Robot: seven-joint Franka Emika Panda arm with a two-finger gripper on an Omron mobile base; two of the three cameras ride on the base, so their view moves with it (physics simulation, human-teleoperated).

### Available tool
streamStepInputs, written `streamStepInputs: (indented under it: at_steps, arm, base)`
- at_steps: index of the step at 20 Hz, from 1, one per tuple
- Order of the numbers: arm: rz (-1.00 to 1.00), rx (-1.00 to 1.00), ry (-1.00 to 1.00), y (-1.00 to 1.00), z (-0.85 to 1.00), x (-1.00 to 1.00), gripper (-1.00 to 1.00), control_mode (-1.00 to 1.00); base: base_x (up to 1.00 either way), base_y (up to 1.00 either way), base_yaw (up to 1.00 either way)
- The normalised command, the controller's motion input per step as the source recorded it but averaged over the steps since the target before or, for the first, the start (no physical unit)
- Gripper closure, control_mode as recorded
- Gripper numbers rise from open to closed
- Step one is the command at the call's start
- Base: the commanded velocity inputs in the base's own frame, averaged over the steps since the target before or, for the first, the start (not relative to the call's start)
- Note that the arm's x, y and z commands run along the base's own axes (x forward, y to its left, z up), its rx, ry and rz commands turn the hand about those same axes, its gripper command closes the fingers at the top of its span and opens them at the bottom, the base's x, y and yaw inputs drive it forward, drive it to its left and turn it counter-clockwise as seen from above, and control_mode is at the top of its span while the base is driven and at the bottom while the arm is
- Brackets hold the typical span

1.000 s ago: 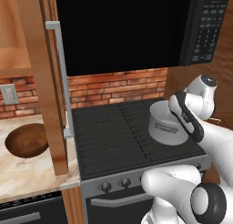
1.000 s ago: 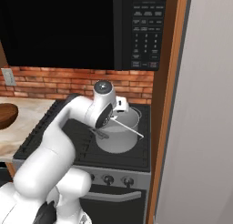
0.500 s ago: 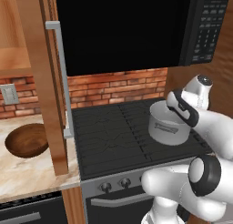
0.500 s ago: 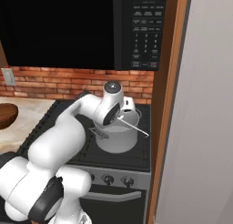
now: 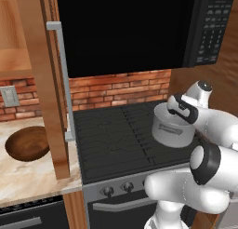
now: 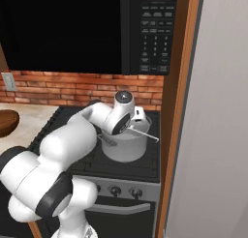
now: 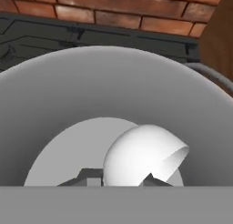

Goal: Open the cabinet and move the ladle to the pot. Then close the cabinet.

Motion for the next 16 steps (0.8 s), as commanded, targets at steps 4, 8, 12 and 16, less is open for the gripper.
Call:
streamStepInputs:
  at_steps: [4, 8, 12, 16]
  arm:
    - [0.06, 0.0, 0.0, -0.05, -0.32, 0.31, 1.0, -1.0]
    - [0.06, 0.0, 0.0, -0.01, -0.13, 0.01, 1.0, -1.0]
    - [0.03, 0.0, 0.0, 0.03, 0.0, -0.16, -1.0, -1.0]
    - [0.0, 0.0, 0.0, 0.0, 0.0, -0.29, -1.0, -1.0]
  base:
    - [0.0, 0.0, 0.0]
    - [0.0, 0.0, 0.0]
    - [0.0, 0.0, 0.0]
    - [0.0, 0.0, 0.0]
